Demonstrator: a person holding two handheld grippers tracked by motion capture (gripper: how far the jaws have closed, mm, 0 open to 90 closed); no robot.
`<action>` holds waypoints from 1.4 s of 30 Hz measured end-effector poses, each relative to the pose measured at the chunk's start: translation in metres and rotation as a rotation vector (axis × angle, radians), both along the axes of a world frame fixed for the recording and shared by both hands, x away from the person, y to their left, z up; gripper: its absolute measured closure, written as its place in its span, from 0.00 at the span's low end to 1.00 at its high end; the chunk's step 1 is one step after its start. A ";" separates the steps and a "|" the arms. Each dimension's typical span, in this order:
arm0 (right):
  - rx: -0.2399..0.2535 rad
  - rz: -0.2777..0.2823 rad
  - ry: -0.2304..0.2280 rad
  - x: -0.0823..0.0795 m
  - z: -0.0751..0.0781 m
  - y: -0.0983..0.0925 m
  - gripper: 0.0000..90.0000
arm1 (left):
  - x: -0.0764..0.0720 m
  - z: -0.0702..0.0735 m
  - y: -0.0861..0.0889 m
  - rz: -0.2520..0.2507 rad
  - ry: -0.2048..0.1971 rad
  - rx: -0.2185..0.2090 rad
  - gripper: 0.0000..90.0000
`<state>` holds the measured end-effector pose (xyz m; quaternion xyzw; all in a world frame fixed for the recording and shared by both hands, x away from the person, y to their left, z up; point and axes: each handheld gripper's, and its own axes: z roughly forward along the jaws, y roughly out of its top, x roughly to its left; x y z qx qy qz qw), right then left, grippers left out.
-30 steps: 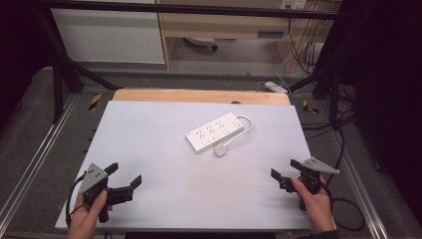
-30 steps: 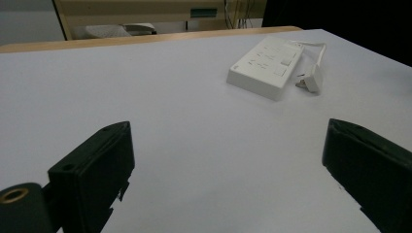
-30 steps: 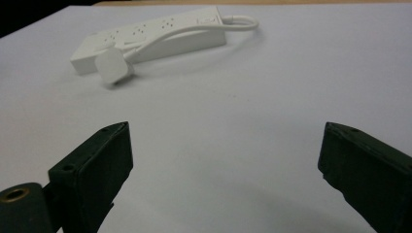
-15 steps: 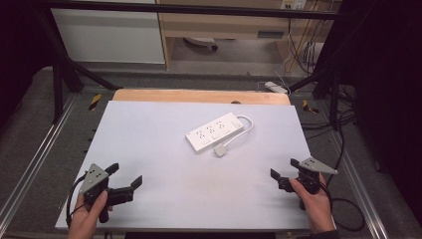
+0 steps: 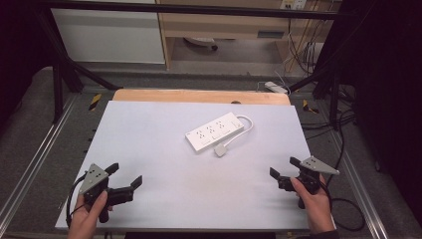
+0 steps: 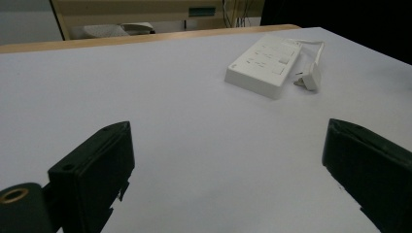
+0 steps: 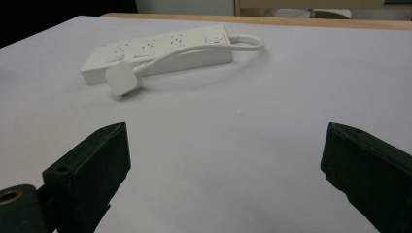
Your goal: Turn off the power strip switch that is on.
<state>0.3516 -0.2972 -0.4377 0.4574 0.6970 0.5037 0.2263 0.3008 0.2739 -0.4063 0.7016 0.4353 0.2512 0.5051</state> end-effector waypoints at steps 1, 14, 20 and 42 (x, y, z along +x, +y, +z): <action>0.000 0.000 0.000 0.000 0.000 0.000 0.05 | 0.000 0.000 0.000 0.000 0.000 0.000 0.05; 0.022 -0.022 -0.023 -0.001 0.005 0.001 0.04 | 0.000 0.000 0.000 0.006 -0.002 -0.005 0.05; 0.022 -0.027 -0.040 -0.001 0.008 0.002 0.04 | 0.000 -0.001 0.000 0.007 0.000 -0.005 0.05; -0.007 0.026 -0.031 0.007 0.023 0.022 0.05 | 0.001 -0.002 -0.001 0.008 0.003 -0.004 0.05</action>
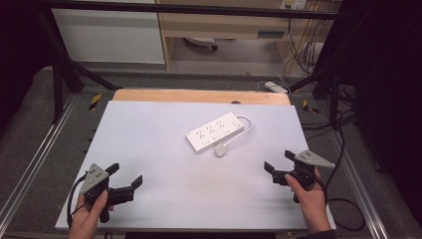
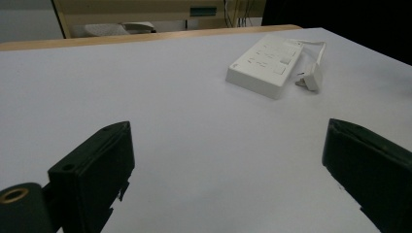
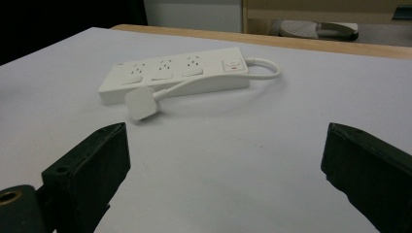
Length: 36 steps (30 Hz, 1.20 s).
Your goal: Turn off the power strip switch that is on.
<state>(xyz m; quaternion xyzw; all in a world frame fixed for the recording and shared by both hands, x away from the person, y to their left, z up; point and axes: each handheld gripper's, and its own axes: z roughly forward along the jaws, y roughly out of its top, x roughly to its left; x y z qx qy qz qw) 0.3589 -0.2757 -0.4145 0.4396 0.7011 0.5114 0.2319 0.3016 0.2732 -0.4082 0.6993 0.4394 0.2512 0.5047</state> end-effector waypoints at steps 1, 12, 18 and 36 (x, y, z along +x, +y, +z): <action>-0.008 0.006 -0.004 0.001 0.001 0.002 0.05 | 0.000 0.000 0.000 0.000 -0.001 0.000 0.05; 0.010 0.016 -0.007 0.006 0.008 0.014 0.05 | 0.000 -0.001 -0.001 -0.005 0.004 0.008 0.05; 0.011 0.026 0.011 0.011 0.013 0.020 0.06 | 0.001 -0.001 -0.001 -0.005 0.003 0.014 0.05; 0.001 0.051 0.029 0.033 0.034 0.034 0.06 | -0.001 -0.001 -0.003 -0.020 0.004 0.018 0.05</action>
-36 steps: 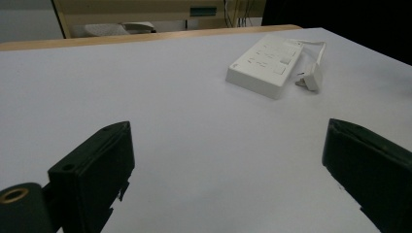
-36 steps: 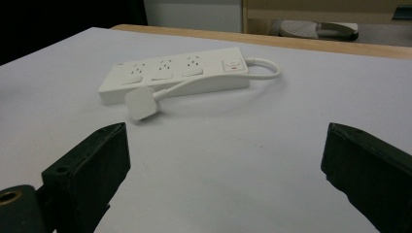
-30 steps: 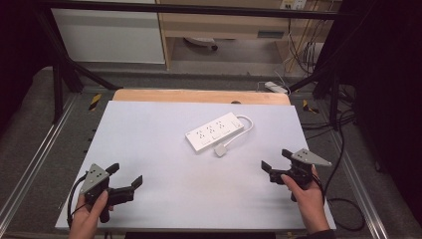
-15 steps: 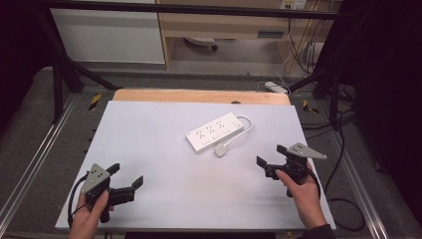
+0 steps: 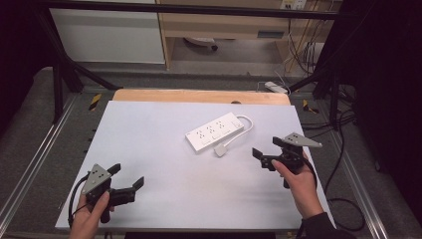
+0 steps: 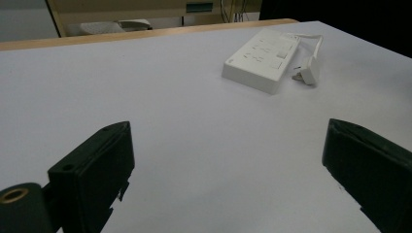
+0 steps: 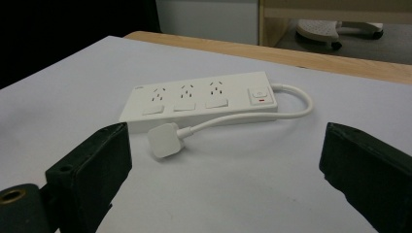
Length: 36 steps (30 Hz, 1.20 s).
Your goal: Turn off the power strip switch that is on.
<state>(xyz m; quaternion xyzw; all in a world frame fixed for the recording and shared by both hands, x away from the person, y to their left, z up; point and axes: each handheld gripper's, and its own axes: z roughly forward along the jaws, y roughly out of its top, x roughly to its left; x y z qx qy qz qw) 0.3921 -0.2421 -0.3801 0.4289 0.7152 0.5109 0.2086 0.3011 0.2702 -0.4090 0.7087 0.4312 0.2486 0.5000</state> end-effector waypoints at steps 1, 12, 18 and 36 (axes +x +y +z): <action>-0.001 0.002 0.003 0.002 0.001 0.001 0.06 | 0.000 0.000 0.000 0.000 -0.002 0.003 0.05; -0.023 0.003 -0.011 0.026 0.016 0.004 0.05 | 0.001 -0.001 0.000 0.004 0.005 0.005 0.05; -0.020 0.005 -0.016 0.036 0.020 0.009 0.05 | 0.001 -0.001 0.000 0.005 0.008 0.008 0.05; -0.042 0.008 -0.016 0.061 0.024 0.034 0.06 | 0.000 -0.001 0.000 0.004 0.008 0.006 0.05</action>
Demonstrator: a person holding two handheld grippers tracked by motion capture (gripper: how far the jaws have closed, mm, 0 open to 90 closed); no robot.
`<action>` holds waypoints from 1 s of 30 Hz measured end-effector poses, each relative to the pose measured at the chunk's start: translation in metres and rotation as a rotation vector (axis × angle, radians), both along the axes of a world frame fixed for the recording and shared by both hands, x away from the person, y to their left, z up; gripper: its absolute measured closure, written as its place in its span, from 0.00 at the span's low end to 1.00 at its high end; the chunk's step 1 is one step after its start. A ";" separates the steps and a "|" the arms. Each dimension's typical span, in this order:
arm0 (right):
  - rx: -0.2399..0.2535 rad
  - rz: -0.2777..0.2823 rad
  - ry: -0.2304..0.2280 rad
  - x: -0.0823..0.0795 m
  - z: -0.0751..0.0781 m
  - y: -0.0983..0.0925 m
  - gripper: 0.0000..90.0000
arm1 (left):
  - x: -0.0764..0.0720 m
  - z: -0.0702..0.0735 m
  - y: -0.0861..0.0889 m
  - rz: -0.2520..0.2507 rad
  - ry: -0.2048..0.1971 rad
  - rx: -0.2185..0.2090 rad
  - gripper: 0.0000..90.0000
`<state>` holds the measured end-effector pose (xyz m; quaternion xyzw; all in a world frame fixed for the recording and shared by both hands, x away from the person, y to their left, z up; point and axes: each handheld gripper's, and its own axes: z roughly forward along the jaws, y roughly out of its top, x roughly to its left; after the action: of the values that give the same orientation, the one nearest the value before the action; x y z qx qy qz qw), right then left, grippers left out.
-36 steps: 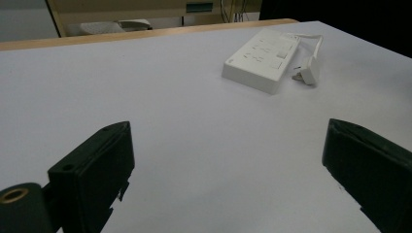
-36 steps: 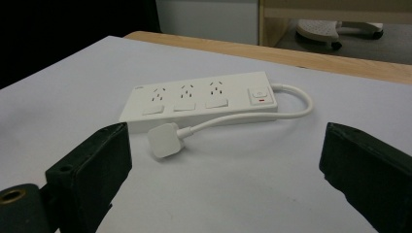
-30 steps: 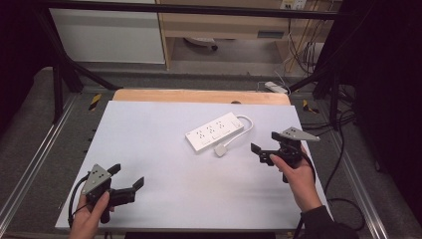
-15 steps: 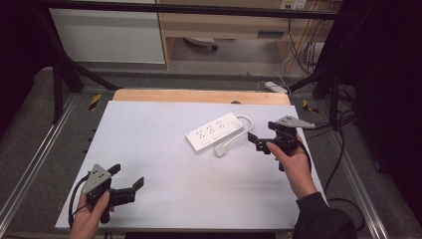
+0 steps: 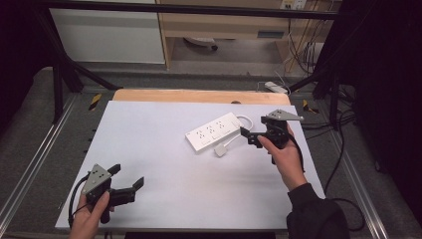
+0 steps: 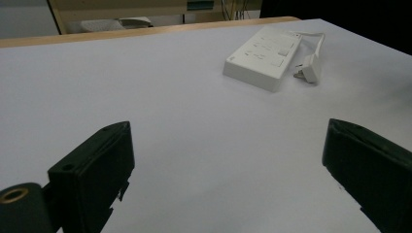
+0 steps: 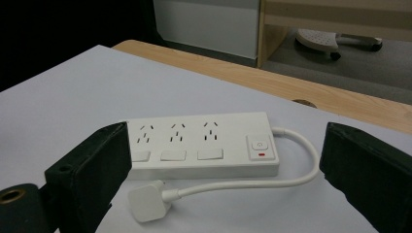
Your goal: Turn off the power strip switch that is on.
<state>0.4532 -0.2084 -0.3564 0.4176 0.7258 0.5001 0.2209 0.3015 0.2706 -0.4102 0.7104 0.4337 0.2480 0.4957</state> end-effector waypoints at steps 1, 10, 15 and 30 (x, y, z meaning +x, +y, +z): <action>-0.003 -0.002 0.002 0.001 0.000 0.001 0.06 | 0.000 0.000 0.000 0.000 0.000 -0.001 0.05; -0.004 -0.013 0.007 0.013 -0.001 0.004 0.06 | 0.000 0.000 0.000 0.001 0.003 -0.002 0.05; 0.000 -0.014 0.011 0.020 0.001 0.007 0.05 | 0.000 -0.001 0.000 -0.001 0.005 -0.003 0.05; -0.024 0.001 0.019 0.037 -0.006 0.024 0.07 | 0.001 -0.001 0.000 0.001 0.009 -0.005 0.05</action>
<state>0.4906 -0.1841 -0.3624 0.4193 0.7339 0.4876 0.2188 0.3022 0.2710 -0.4111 0.7102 0.4366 0.2441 0.4954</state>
